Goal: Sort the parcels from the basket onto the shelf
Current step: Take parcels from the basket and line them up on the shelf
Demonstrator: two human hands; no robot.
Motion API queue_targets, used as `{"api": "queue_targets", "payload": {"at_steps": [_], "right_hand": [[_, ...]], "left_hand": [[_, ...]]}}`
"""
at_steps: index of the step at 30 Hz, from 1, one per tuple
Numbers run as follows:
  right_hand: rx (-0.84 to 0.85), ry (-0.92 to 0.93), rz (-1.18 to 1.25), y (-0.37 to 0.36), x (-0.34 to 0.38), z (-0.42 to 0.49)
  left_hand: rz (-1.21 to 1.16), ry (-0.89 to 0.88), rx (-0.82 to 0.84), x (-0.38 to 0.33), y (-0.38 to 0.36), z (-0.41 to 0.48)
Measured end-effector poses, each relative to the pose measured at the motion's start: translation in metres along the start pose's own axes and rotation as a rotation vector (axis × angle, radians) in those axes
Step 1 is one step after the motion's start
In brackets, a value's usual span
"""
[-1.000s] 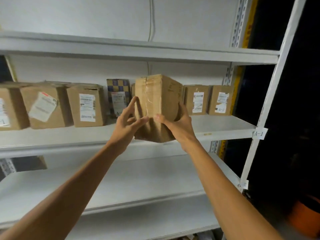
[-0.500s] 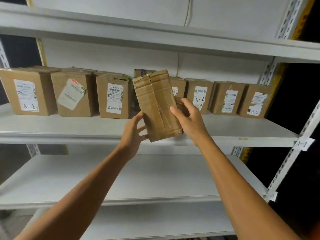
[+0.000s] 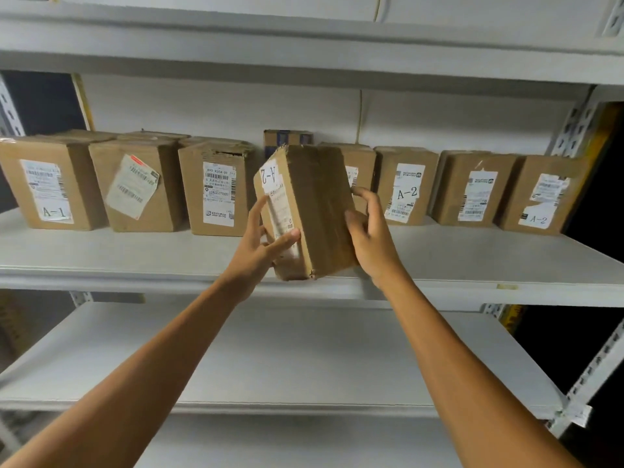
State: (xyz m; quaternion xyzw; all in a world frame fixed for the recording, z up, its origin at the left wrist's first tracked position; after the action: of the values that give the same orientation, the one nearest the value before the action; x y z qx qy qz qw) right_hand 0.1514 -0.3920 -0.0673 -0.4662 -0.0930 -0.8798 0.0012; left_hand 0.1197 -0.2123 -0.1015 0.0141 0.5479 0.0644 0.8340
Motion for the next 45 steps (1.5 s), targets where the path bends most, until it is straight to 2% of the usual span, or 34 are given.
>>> {"api": "queue_targets", "payload": {"at_steps": [6, 11, 15, 19, 23, 29, 36, 40, 45], "right_hand": [[0.134, 0.027, -0.02, -0.007, -0.013, 0.023], [0.219, 0.047, -0.102, -0.026, -0.027, 0.034], [0.225, -0.03, -0.144, -0.029, -0.053, 0.05], [0.264, -0.118, -0.105, -0.044, -0.076, 0.053], [0.176, -0.118, -0.104, -0.051, -0.087, 0.071], [0.059, -0.162, -0.2, -0.068, -0.11, 0.094], [-0.073, -0.201, -0.286, -0.081, -0.128, 0.115], [-0.092, -0.219, -0.305, -0.083, -0.134, 0.115], [-0.13, -0.216, -0.261, -0.079, -0.126, 0.105]], "left_hand": [[0.009, -0.054, -0.174, -0.002, -0.001, 0.026], [0.147, -0.095, -0.283, 0.0, 0.003, 0.036], [0.479, -0.065, -0.398, 0.006, 0.019, 0.045], [0.645, -0.135, -0.437, 0.011, 0.027, 0.06], [0.729, -0.168, -0.488, 0.02, 0.032, 0.077], [0.83, -0.161, -0.474, 0.043, 0.039, 0.097], [0.89, -0.071, -0.275, 0.062, 0.043, 0.124], [0.929, -0.03, -0.172, 0.073, 0.033, 0.125], [0.975, -0.027, -0.115, 0.073, 0.031, 0.117]]}}
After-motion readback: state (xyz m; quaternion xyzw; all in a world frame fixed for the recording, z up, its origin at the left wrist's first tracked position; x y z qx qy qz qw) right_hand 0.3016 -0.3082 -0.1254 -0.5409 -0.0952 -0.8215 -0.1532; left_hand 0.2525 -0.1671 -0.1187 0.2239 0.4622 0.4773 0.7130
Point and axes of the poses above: each hand's wrist, its own z-axis towards the middle knuckle, its own y-axis out of the back of the hand, x = y × z, the point moved 9 cm from there along z, towards the middle knuckle, and after that the axes turned 5 degrees about z, right-handed, at the moved point
